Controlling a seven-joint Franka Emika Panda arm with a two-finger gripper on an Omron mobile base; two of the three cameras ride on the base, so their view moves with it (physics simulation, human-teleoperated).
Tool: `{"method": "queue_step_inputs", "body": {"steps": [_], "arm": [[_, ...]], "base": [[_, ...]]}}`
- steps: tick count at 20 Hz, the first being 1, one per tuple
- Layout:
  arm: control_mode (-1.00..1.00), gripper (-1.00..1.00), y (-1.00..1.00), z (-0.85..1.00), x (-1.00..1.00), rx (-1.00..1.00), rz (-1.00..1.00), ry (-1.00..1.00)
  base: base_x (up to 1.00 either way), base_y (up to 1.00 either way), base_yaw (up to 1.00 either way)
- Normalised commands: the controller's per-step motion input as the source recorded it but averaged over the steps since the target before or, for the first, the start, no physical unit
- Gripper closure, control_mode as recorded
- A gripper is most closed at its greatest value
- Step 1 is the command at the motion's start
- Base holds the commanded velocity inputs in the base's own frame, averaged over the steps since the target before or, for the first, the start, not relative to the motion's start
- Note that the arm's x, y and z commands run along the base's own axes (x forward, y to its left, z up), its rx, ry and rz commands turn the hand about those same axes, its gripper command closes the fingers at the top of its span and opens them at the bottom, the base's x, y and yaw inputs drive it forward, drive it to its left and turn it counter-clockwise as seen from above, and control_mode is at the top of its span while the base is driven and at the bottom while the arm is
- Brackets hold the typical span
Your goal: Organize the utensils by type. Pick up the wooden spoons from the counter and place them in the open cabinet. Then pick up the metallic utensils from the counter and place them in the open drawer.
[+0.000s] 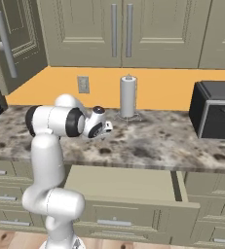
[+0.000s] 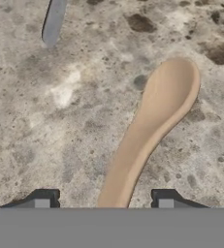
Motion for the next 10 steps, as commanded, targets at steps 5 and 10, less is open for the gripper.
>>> {"method": "queue_step_inputs", "body": {"steps": [5, 10], "arm": [[-1.00, 1.00, 0.18, -0.35, 0.00, 0.00, 0.00, 0.00], [-1.00, 1.00, 0.32, -0.21, -0.07, 0.00, 0.00, 0.00]], "base": [[0.00, 0.00, 0.00], [0.00, 0.00, 0.00]]}}
